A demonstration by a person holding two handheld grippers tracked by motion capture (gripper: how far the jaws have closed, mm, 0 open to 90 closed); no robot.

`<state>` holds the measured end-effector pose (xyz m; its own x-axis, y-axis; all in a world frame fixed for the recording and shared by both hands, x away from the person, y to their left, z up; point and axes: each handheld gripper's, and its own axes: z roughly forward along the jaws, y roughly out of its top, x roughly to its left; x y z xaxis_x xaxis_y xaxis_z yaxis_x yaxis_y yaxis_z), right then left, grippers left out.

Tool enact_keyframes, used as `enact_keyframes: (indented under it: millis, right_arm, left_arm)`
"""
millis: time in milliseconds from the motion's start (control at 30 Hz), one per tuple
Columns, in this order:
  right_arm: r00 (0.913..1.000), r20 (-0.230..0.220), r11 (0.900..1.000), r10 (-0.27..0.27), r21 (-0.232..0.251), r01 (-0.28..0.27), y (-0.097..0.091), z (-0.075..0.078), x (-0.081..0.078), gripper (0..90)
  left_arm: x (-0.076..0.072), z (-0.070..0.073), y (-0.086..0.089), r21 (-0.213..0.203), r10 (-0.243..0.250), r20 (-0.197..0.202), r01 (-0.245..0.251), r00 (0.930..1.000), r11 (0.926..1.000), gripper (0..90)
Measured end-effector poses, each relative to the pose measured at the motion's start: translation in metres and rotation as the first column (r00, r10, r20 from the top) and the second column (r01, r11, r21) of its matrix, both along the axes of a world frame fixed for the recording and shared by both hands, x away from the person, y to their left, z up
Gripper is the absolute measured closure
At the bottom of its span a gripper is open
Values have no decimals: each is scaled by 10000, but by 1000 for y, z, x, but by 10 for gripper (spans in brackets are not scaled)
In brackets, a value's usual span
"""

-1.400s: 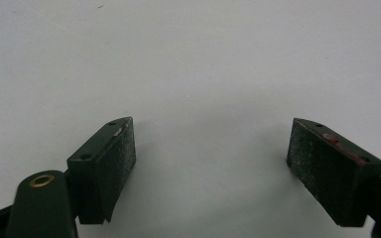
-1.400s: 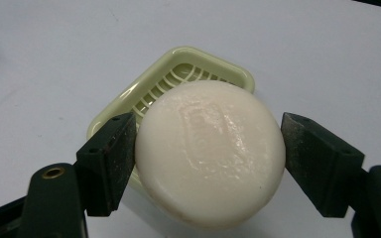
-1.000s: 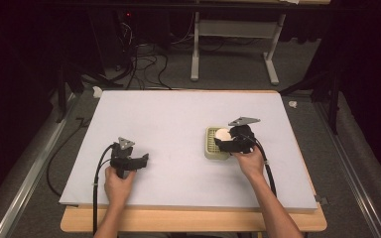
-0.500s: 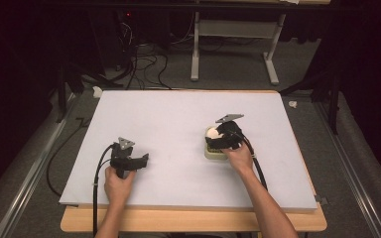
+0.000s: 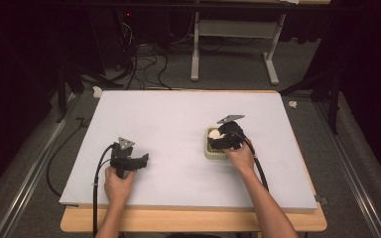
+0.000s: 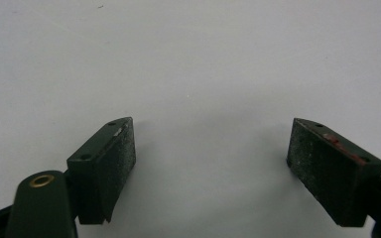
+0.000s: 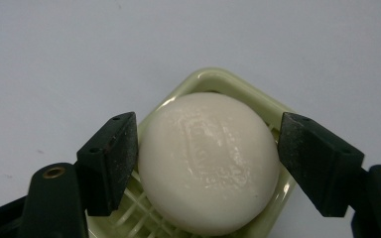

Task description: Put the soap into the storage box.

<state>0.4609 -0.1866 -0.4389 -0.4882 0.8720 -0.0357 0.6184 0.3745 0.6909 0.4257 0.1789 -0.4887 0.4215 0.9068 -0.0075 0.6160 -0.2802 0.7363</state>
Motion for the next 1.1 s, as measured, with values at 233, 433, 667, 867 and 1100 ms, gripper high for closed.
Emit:
enact_keyframes:
  millis: [233,433,667,867,1100]
  right_arm:
    - [9998,182,9992,27,386,-34,-8,8,-4,253]
    - [9992,390,9977,-98,681,72,-15,14,-8,245]
    - [9971,719,9942,-253,1065,176,-26,24,-15,246]
    - [9949,942,9936,-362,1099,258,-35,30,-20,248]
    - [9926,1121,9927,-471,1160,340,-44,36,-25,250]
  left_arm:
    - [0,0,0,0,-2,-5,2,10000,10000,194]
    - [0,0,0,-5,1,-3,-1,10000,10000,194]
    - [0,0,0,-2,3,-2,-3,10000,10000,194]
    - [0,0,0,4,1,0,-1,10000,10000,194]
    - [0,0,0,-2,3,-3,-3,10000,10000,194]
